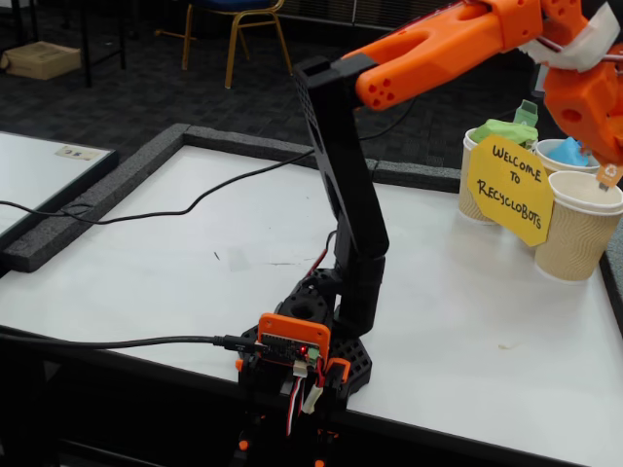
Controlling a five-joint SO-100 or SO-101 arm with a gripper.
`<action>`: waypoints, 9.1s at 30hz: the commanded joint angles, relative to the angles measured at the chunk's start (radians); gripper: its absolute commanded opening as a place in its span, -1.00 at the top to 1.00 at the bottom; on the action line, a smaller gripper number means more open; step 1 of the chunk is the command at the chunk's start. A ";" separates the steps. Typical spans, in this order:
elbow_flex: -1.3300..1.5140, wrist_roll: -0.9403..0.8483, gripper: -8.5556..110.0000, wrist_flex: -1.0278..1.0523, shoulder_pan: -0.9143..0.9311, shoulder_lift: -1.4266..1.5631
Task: Sort rubbish by color.
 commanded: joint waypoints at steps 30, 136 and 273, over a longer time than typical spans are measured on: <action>-0.052 0.380 0.85 -0.311 -0.264 0.083; 0.098 1.017 0.85 -0.345 -0.209 -0.071; 0.202 0.940 0.85 0.310 -0.038 0.362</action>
